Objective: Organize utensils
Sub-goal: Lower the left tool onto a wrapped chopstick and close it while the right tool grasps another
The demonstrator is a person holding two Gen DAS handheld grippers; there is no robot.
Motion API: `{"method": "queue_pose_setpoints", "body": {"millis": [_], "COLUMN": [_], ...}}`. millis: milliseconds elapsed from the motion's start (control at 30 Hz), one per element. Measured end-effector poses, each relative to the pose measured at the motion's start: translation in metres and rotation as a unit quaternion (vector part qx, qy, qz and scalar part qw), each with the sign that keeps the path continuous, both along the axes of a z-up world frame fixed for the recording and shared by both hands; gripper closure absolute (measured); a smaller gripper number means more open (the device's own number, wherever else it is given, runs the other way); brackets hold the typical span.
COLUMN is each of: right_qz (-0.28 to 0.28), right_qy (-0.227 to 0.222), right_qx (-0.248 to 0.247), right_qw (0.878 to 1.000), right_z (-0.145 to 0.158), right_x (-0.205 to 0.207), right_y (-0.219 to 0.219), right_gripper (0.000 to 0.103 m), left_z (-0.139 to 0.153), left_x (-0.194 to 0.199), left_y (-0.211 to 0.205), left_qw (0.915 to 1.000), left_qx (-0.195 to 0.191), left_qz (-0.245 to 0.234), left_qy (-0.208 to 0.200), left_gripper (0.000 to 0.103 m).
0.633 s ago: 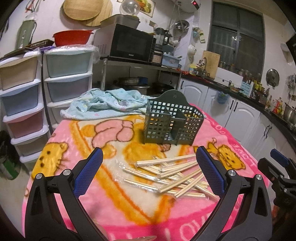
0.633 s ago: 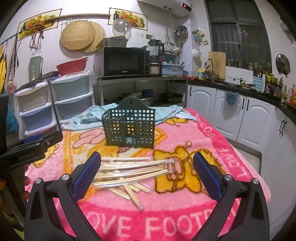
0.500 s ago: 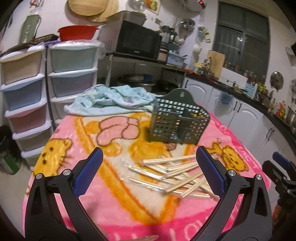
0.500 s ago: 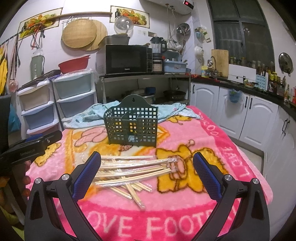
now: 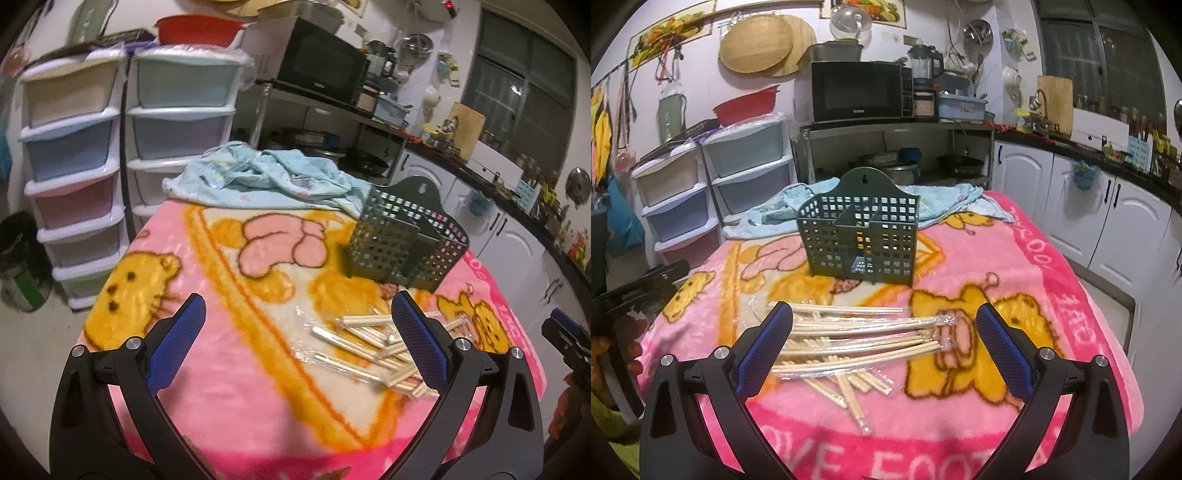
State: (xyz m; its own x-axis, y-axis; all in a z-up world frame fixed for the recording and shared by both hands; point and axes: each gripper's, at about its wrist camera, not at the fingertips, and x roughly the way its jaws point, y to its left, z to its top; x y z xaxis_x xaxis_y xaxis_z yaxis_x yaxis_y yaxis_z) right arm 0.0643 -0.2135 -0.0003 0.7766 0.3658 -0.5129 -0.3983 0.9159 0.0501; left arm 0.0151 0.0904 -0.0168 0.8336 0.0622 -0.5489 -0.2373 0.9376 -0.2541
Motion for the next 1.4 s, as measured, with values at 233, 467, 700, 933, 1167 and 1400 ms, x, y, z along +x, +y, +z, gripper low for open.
{"method": "queue_pose_setpoints", "body": {"millis": [233,467,700,933,1167,1400], "right_qz": [-0.018,-0.038,-0.038,-0.029,-0.020,0.005], "right_qy": [0.041,0.069,0.116,0.164,0.186,0.195], "right_qx": [0.010,-0.014,-0.018,-0.010,0.003,0.001], "right_qw": [0.999,0.997,0.992,0.986,0.982,0.981], "right_z": [-0.012,-0.038,-0.072,-0.096,-0.108,-0.116], "right_x": [0.037,0.065,0.083,0.098,0.112,0.122], "right_y": [-0.017,-0.032,-0.044,-0.050,-0.051,-0.040], "right_gripper": [0.006,0.007,0.026,0.041,0.049,0.069], "left_z": [-0.010,-0.041,-0.070,-0.083,-0.089,-0.090], "left_x": [0.009,0.027,0.044,0.053,0.060,0.059], "left_y": [0.017,0.017,0.007,0.000,0.002,0.003], "left_qw": [0.9994,0.9947,0.9862,0.9818,0.9822,0.9839], "left_qx": [-0.029,-0.069,-0.097,-0.109,-0.095,-0.073], "left_qz": [-0.012,-0.043,-0.082,-0.100,-0.092,-0.088], "left_qy": [0.011,0.063,0.105,0.120,0.134,0.137], "left_gripper": [0.010,0.017,0.039,0.053,0.077,0.088]}}
